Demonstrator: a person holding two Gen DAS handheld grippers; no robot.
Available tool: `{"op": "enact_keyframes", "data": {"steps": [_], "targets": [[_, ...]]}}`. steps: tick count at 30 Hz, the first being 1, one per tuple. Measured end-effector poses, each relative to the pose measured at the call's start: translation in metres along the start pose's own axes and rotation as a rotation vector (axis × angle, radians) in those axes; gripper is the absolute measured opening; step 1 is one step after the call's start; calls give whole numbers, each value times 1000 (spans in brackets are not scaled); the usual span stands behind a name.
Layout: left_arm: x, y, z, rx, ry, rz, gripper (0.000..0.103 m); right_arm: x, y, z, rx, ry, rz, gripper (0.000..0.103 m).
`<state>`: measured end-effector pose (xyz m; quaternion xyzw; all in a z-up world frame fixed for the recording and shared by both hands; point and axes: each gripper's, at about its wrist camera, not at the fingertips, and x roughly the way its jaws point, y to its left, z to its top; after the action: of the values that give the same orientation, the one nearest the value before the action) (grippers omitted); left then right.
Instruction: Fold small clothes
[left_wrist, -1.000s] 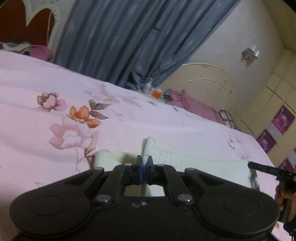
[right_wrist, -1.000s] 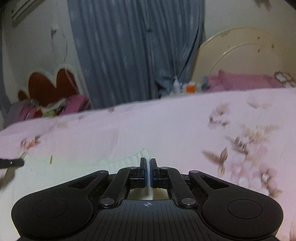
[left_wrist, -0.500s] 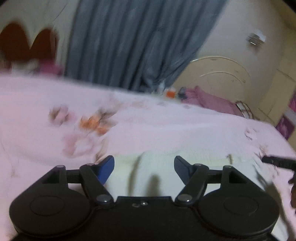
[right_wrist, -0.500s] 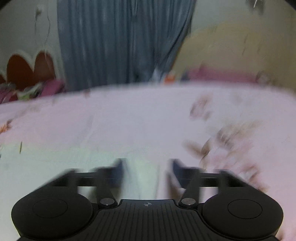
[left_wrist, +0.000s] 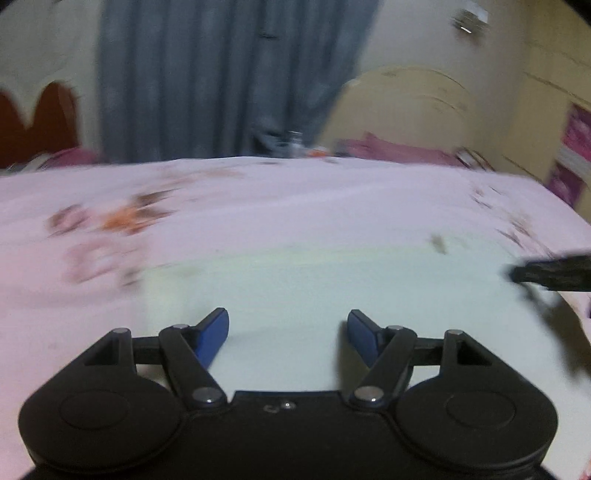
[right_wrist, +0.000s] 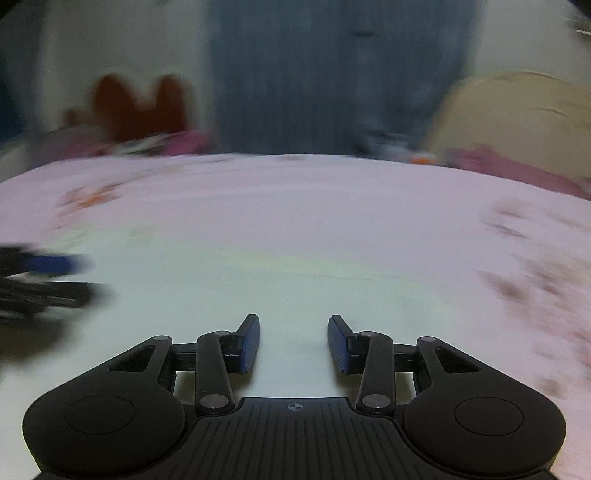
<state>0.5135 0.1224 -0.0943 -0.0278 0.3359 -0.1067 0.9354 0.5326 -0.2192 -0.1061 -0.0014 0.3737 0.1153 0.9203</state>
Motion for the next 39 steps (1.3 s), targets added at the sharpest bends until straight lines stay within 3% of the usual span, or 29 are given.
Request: {"op": "enact_keyframes", "data": {"steps": [3, 6, 9, 12, 15, 18, 22, 25, 27, 30, 33, 36, 39], "targets": [[-4, 9, 1, -18, -5, -14, 70, -3, -43, -8, 85, 39, 23, 41], [-15, -7, 4, -7, -38, 16, 69, -21, -39, -2, 58, -23, -32, 40], [-31, -37, -1, 17, -91, -48, 70, -42, -14, 2, 42, -71, 53, 40], [-31, -71, -13, 85, -61, -102, 70, -44, 36, -6, -76, -42, 178, 40], [-24, -90, -27, 122, -12, -105, 70, -39, 69, -20, -140, -8, 231, 40], [-30, -81, -38, 114, -12, -87, 70, -35, 72, -32, -164, -6, 214, 40], [-41, -49, -43, 49, -23, -73, 70, -31, 37, -34, -116, -5, 98, 40], [-51, -49, -45, 70, -21, -49, 70, -37, 17, -35, -71, 15, 72, 40], [-60, -55, -42, 65, -31, -44, 69, -46, 23, -31, -74, 9, 64, 40], [-67, -73, -43, 63, -50, -91, 70, -62, 45, -28, -99, -32, 127, 40], [-56, -91, -51, 102, 7, -64, 70, -56, 70, -37, -144, 5, 158, 40], [-53, -96, -56, 133, 20, -24, 70, -47, 76, -46, -174, 31, 113, 40], [-65, -97, -54, 108, -5, -44, 70, -53, 78, -39, -152, 32, 116, 40]]}}
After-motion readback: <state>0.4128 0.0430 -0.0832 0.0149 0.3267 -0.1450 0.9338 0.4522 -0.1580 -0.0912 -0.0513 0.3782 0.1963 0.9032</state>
